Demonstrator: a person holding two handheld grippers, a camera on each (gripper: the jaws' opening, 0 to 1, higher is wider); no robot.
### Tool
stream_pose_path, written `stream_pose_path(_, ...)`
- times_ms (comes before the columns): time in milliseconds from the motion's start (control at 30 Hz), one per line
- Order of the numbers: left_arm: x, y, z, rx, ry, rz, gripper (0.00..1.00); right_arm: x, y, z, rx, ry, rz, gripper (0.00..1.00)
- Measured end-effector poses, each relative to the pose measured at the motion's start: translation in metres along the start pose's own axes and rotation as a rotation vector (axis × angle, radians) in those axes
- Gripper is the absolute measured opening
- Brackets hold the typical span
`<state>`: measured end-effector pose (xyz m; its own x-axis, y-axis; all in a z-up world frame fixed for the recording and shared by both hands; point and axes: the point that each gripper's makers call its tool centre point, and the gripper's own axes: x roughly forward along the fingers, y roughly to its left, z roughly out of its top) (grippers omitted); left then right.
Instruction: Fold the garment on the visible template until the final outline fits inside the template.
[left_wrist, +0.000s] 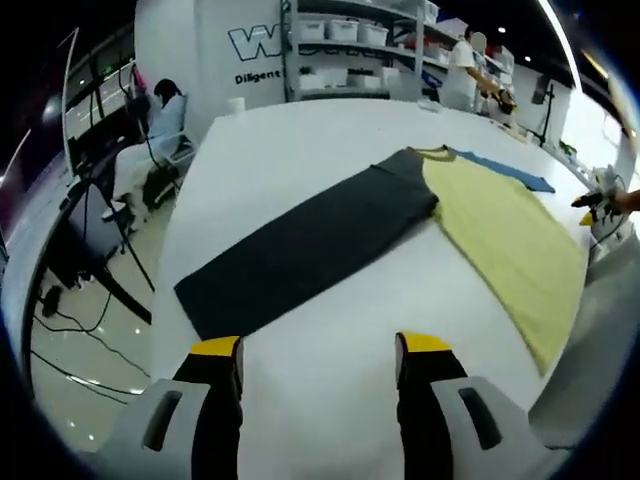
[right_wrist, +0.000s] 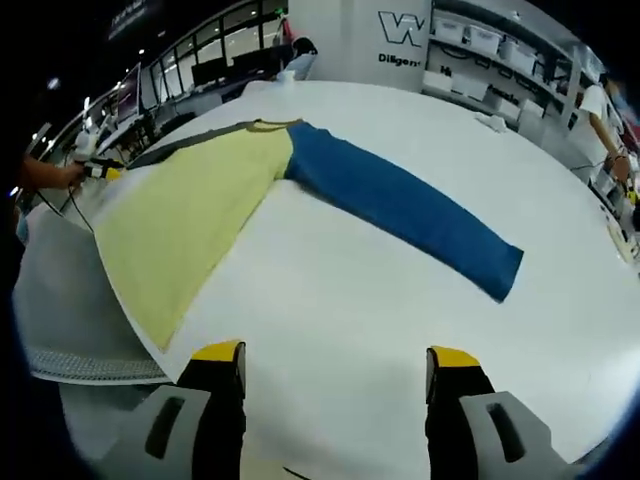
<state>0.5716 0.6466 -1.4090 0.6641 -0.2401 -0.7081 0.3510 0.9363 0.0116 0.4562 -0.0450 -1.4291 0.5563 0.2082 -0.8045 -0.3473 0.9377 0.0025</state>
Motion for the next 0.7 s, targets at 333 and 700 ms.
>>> stream_pose_path(333, 0.003, 0.019, 0.001, -0.060, 0.032, 0.067, 0.57, -0.003, -0.016, -0.007, 0.062, 0.006, -0.039, 0.72)
stream_pose_path(700, 0.011, 0.040, 0.003, -0.143, 0.062, 0.117, 0.47, -0.009, -0.037, 0.006, 0.164, -0.040, -0.080, 0.70)
